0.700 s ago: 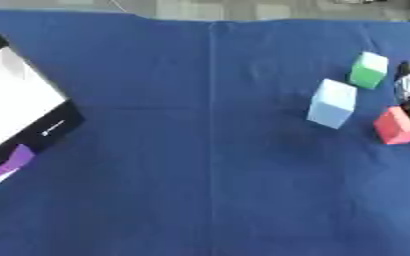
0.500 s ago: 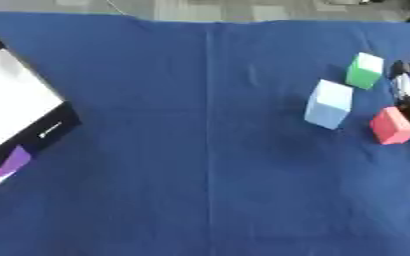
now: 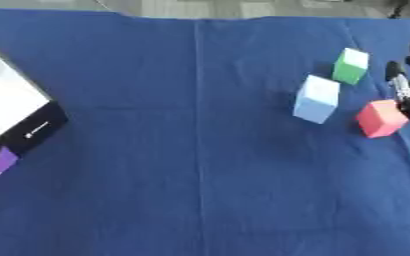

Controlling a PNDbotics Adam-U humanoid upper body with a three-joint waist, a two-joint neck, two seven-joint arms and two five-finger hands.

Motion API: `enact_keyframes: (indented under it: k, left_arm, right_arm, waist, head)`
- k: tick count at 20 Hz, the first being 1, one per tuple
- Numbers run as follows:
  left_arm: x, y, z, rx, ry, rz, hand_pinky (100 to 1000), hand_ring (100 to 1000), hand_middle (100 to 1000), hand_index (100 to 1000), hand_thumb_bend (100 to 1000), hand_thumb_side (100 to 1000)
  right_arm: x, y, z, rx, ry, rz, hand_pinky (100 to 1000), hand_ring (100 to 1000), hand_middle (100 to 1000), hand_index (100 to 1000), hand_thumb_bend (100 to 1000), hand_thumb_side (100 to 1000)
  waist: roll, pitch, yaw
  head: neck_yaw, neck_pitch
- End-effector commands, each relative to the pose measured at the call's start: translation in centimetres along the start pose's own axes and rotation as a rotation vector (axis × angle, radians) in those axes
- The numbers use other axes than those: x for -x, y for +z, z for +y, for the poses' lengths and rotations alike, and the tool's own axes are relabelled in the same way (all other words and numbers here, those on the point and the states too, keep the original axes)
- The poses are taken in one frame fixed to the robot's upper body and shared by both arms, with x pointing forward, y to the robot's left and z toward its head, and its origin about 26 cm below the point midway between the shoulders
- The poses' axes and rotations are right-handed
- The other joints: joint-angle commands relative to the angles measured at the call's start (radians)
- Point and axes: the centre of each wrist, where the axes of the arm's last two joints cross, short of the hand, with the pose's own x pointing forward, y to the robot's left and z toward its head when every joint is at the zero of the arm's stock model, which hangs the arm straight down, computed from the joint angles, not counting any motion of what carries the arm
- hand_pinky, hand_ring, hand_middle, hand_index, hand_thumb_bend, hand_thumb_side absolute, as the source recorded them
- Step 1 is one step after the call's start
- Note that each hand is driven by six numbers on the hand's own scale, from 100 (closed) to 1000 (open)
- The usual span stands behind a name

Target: Pick up the objects with one hand, pass them to the other hand, and then place them into the box on the other side of the table.

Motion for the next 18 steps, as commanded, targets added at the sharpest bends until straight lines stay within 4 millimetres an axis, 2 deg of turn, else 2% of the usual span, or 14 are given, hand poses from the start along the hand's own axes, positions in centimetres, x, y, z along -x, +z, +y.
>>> enact_keyframes:
  k: [1, 8, 9, 10, 18]
  left_arm:
    - [-1.1, -0.4, 0.9, -0.006, -0.035, -0.035, 920, 725, 720, 791, 197, 767]
    - [-1.2, -0.4, 1.0, -0.006, -0.041, -0.038, 920, 725, 720, 790, 196, 767]
    - [-1.2, -0.4, 1.0, -0.005, -0.041, -0.039, 920, 725, 720, 790, 195, 759]
    - [-1.2, -0.4, 1.0, -0.004, -0.041, -0.039, 920, 725, 720, 790, 196, 767]
    - [-1.3, -0.5, 0.7, 0.001, -0.036, -0.04, 920, 725, 720, 790, 196, 768]
  right_arm:
    - [-1.1, -0.5, -1.1, -0.099, 0.115, -0.03, 716, 940, 896, 850, 327, 335]
    - [-2.0, -1.2, -2.7, -0.313, 0.317, 0.006, 755, 935, 893, 858, 387, 353]
    - [-2.3, -1.4, -2.9, -0.34, 0.344, 0.007, 760, 934, 892, 859, 361, 370]
    - [-2.5, -1.6, -3.0, -0.363, 0.365, 0.009, 762, 933, 890, 859, 397, 354]
    - [-5.7, -4.5, -3.8, -0.407, 0.426, -0.031, 767, 928, 887, 861, 399, 352]
  waist:
    - [-0.002, -0.022, -0.003]
    - [-0.006, -0.02, -0.005]
    - [-0.007, -0.019, -0.005]
    - [-0.007, -0.019, -0.004]
    - [-0.01, -0.013, 0.005]
  head:
    - [-0.002, 0.003]
    - [0.001, 0.0]
    - [0.001, 0.0]
    - [0.002, 0.001]
    - [-0.004, 0.0]
